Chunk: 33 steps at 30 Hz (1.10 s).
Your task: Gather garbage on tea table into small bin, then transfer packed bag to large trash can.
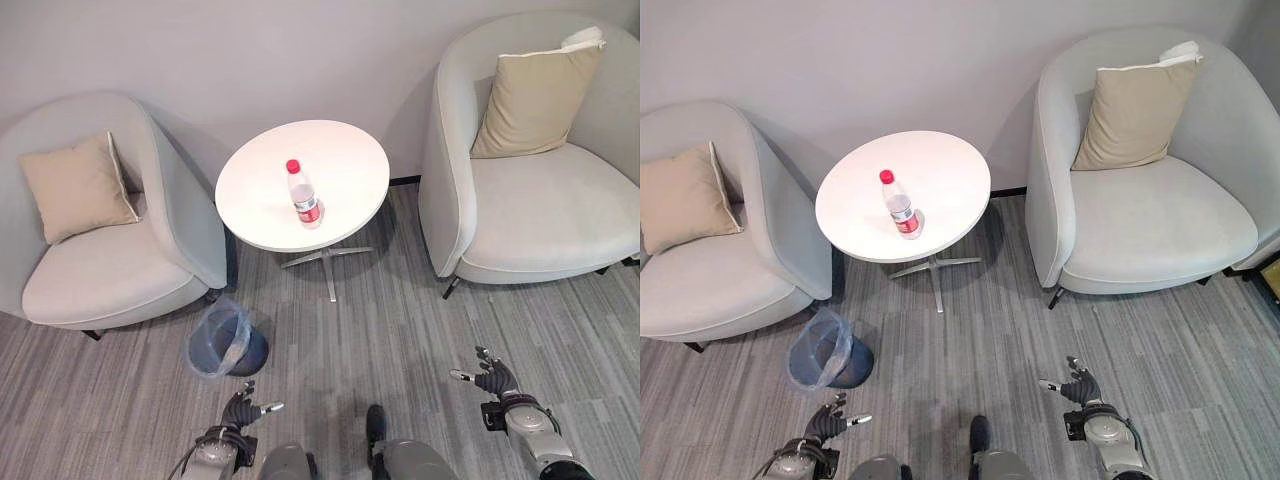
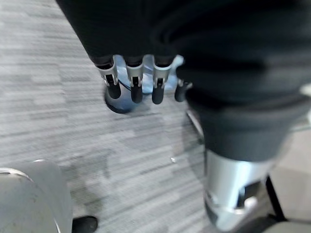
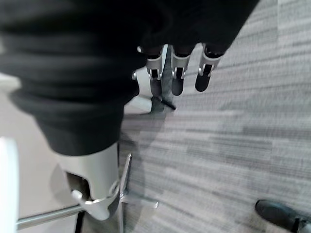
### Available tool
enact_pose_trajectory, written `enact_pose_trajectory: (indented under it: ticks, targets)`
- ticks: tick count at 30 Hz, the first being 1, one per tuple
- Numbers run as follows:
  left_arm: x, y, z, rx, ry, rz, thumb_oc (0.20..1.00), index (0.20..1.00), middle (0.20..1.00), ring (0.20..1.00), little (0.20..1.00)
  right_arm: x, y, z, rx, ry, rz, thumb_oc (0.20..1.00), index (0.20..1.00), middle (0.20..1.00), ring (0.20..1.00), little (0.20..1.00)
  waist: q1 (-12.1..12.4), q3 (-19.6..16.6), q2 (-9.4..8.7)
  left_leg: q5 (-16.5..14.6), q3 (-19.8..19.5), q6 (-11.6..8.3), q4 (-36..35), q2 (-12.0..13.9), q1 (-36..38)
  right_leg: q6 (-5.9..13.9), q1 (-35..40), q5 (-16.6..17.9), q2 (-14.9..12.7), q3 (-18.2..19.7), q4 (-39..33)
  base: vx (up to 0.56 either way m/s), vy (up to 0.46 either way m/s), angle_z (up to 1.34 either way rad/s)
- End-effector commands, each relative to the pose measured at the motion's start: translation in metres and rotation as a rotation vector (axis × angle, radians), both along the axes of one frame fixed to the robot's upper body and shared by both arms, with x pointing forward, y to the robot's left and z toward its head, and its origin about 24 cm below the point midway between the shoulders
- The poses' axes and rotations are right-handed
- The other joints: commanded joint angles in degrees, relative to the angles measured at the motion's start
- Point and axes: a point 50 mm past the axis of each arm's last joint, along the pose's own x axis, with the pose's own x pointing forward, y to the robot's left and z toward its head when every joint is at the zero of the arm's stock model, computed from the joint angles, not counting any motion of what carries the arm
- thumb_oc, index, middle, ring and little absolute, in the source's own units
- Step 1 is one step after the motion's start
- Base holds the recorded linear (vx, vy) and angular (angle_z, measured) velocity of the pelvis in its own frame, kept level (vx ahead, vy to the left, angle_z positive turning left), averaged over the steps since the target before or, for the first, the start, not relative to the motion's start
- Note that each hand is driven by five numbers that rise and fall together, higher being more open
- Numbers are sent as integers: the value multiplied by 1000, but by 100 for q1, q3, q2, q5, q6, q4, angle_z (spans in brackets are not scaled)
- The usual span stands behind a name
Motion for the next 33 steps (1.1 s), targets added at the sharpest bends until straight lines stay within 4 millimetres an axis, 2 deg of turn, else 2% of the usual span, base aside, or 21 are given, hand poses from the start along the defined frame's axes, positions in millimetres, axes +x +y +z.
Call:
enact_pose_trajectory:
  ticks: [1, 3, 4, 6, 7, 9, 10, 12, 14, 17, 19, 21, 22, 24, 25, 26, 27, 29, 31, 33]
  targets:
    - [9, 9, 8, 29, -48, -12, 1000, 1000, 1000, 1000, 1000, -5, -14, 5, -42, -15, -15, 1000, 1000, 1000, 1000, 1000, 90, 9, 85, 253, 149, 250, -577, 58, -21, 475, 88, -817, -511, -125, 593, 215, -8, 1]
    - [7, 9, 8, 34, -40, -11, 1000, 1000, 1000, 1000, 1000, -11, -11, 0, -41, 6, -21, 1000, 1000, 1000, 1000, 1000, 193, 35, 165, 814, 77, 106, -1385, 5, -207, 483, 392, -968, -327, -124, 547, 418, 32, -19]
    - [5, 10, 6, 35, -29, -7, 1000, 1000, 1000, 1000, 1000, -13, -10, -3, -42, 23, -24, 1000, 1000, 1000, 1000, 1000, 253, 37, 183, 973, 103, 67, -1733, 25, -347, 489, 610, -1075, -261, -82, 516, 444, 92, -6]
    - [2, 12, 5, 39, -21, 3, 1000, 1000, 1000, 1000, 1000, -16, -7, -6, -37, 34, -23, 1000, 1000, 1000, 1000, 1000, 313, 30, 137, 1015, 144, 65, -1803, 50, -423, 515, 796, -1175, -243, -10, 533, 368, 118, 23]
    - [-1, 13, 4, 39, -11, 6, 1000, 1000, 1000, 1000, 1000, -17, -5, -8, -31, 42, -17, 1000, 1000, 1000, 1000, 1000, 318, -21, 153, 1017, 177, 102, -1866, 69, -335, 531, 867, -1230, -218, 20, 547, 464, 185, 21]
    - [-4, 16, 3, 47, 2, 5, 1000, 1000, 1000, 1000, 1000, -22, -1, -13, -21, 62, -16, 1000, 1000, 1000, 1000, 1000, 333, -163, 53, 963, 320, 201, -1617, 46, -321, 604, 1066, -1313, -332, 26, 571, 510, 227, -11]
    - [-4, 18, 4, 52, 3, 4, 1000, 1000, 1000, 1000, 1000, -22, 3, -14, -17, 69, -1, 1000, 1000, 1000, 1000, 1000, 374, -268, -63, 781, 356, 317, -1548, -90, -272, 736, 1100, -1304, -508, 44, 664, 326, 164, 0]
    - [-4, 19, 4, 54, 2, 0, 1000, 1000, 1000, 1000, 1000, -21, 5, -15, -16, 72, 8, 1000, 1000, 1000, 1000, 1000, 394, -316, -107, 705, 387, 377, -1558, -149, -233, 798, 1065, -1262, -575, 53, 765, 235, 154, 5]
    - [-2, 21, 7, 63, -8, -7, 1000, 1000, 1000, 1000, 1000, -19, 9, -14, -9, 68, 24, 1000, 1000, 1000, 1000, 1000, 422, -344, -146, 522, 407, 533, -1592, -275, -106, 959, 818, -1091, -724, 86, 1377, 217, 188, -16]
    - [4, 27, 11, 84, -26, -5, 1000, 1000, 1000, 1000, 1000, -10, 16, -10, 3, 37, 50, 1000, 1000, 1000, 1000, 1000, 400, -298, -117, 347, 412, 699, -1679, -390, 91, 1158, 243, -589, -837, 175, 2291, 150, 164, 12]
    - [6, 28, 12, 86, -33, -1, 1000, 1000, 1000, 1000, 1000, -8, 19, -10, 6, 31, 58, 1000, 1000, 1000, 1000, 1000, 386, -277, -81, 304, 396, 730, -1721, -400, 183, 1146, 45, -539, -861, 148, 2437, 124, 96, 50]
    - [11, 29, 14, 88, -48, 11, 1000, 1000, 1000, 1000, 1000, -4, 20, -8, 4, 24, 69, 1000, 1000, 1000, 1000, 1000, 304, -192, 42, 277, 248, 725, -1881, -416, 439, 984, -475, -746, -619, 109, 2317, 161, 60, 28]
    - [11, 29, 14, 87, -49, 12, 1000, 1000, 1000, 1000, 1000, -4, 20, -8, 3, 23, 69, 1000, 1000, 1000, 1000, 1000, 290, -181, 39, 272, 236, 723, -1880, -424, 449, 984, -467, -764, -628, 98, 2333, 121, -7, 24]
    - [14, 28, 16, 88, -56, 2, 1000, 1000, 1000, 1000, 1000, -1, 17, -5, -2, 11, 60, 1000, 1000, 1000, 1000, 1000, 192, -61, 26, 231, 63, 692, -1883, -490, 573, 855, -689, -782, -399, 73, 1832, 92, -37, 36]
    - [14, 28, 16, 88, -56, 2, 1000, 1000, 1000, 1000, 1000, -1, 17, -5, -2, 11, 61, 1000, 1000, 1000, 1000, 1000, 175, -46, 30, 225, 45, 690, -1877, -489, 586, 854, -661, -784, -398, 55, 1821, 88, -53, 42]
    - [13, 28, 14, 89, -49, -3, 1000, 1000, 1000, 1000, 1000, -2, 15, -6, -11, 15, 56, 1000, 1000, 1000, 1000, 1000, 154, -14, -5, 172, -89, 672, -1867, -567, 666, 797, -637, -764, -283, 85, 1505, 85, -48, 58]
    - [11, 28, 13, 87, -42, 0, 1000, 1000, 1000, 1000, 1000, -3, 14, -6, -11, 15, 54, 1000, 1000, 1000, 1000, 1000, 157, -22, -8, 156, -98, 657, -1844, -578, 678, 801, -617, -735, -317, 38, 1447, 111, -90, 68]
    - [10, 27, 12, 93, -37, -15, 1000, 1000, 1000, 1000, 1000, -6, 13, -5, -6, 6, 48, 1000, 1000, 1000, 1000, 1000, 130, -52, -50, 123, -209, 588, -1749, -641, 651, 697, -398, -743, -226, 157, 1104, 64, -94, 41]
    - [9, 25, 12, 81, -35, -21, 1000, 1000, 1000, 1000, 1000, -8, 9, -4, -12, 1, 38, 1000, 1000, 1000, 1000, 1000, 153, -31, -95, 56, -181, 450, -1386, -653, 513, 609, -200, -718, -262, 71, 872, 38, -80, 38]
    - [8, 22, 11, 72, -31, -30, 1000, 1000, 1000, 1000, 1000, -7, 7, -3, -18, -3, 36, 1000, 1000, 1000, 1000, 1000, 148, -2, -112, -20, -67, 369, -962, -543, 325, 564, -65, -728, -319, -51, 768, 20, -41, 74]
